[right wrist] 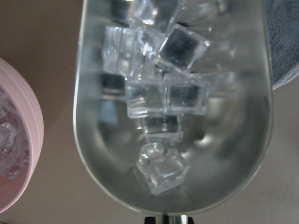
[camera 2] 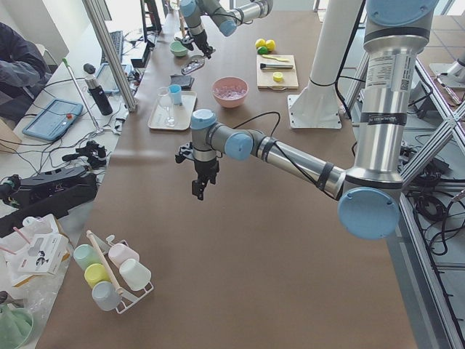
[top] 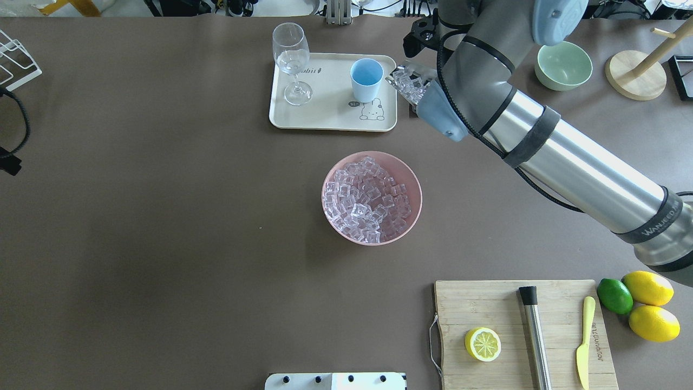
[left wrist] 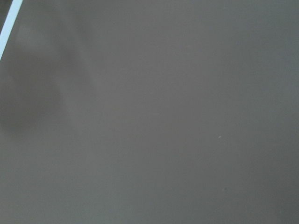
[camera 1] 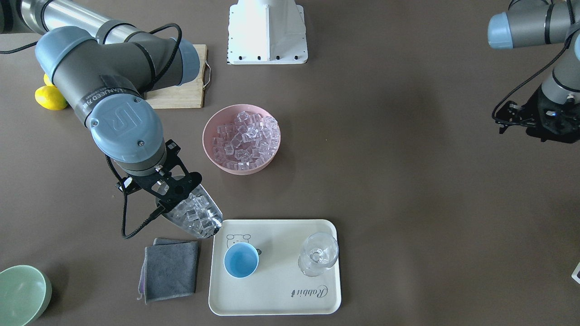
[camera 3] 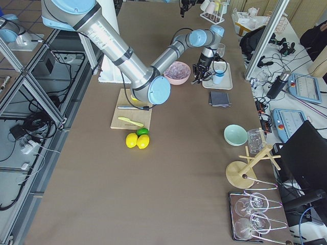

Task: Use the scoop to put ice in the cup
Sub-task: 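Carry the ice-filled scoop to the blue cup while the left arm withdraws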

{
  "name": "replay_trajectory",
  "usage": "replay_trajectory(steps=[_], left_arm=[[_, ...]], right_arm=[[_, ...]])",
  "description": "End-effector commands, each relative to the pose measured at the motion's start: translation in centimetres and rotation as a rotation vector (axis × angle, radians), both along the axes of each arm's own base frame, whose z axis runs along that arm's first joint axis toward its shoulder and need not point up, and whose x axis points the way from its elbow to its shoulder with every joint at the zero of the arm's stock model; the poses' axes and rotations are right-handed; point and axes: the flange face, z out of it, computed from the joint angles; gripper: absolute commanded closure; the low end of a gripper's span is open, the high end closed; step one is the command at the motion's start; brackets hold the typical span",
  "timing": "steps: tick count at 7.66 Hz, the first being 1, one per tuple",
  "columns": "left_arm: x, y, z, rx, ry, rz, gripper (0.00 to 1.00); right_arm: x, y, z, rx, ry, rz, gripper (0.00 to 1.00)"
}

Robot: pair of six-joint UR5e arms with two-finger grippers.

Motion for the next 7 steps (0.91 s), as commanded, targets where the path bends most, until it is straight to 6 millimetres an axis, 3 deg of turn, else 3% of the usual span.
replay_trajectory(steps=[1, 2, 4, 6, 7], left_arm=[[-10.0, 2.6, 6.0, -0.149, 0.022, -0.171, 0.02], [-13.8, 3.5, 8.6, -0.211, 0.044, -0.245, 0.02], [-17.8, 4.2, 11.1, -0.316, 0.189, -0.328, 0.02], [-20.2, 4.9, 12.7, -0.347, 0.193, -0.385, 0.02], [-21.9, 6.6, 13.2, -0.362, 0.216, -0.425, 0.02]], right_arm=[[-1.6, -3.3, -0.9, -0.01, 0.071, -0.045, 1.0], [-1.6, -4.7, -0.4, -0.02, 0.083, -0.053, 1.0], [-3.1, -6.9, -0.4, -0.037, 0.092, -0.055, 1.0], [-4.4, -8.3, -1.0, -0.039, 0.095, -0.07, 1.0], [-4.7, -9.0, -1.2, -0.039, 0.102, -0.102, 1.0]])
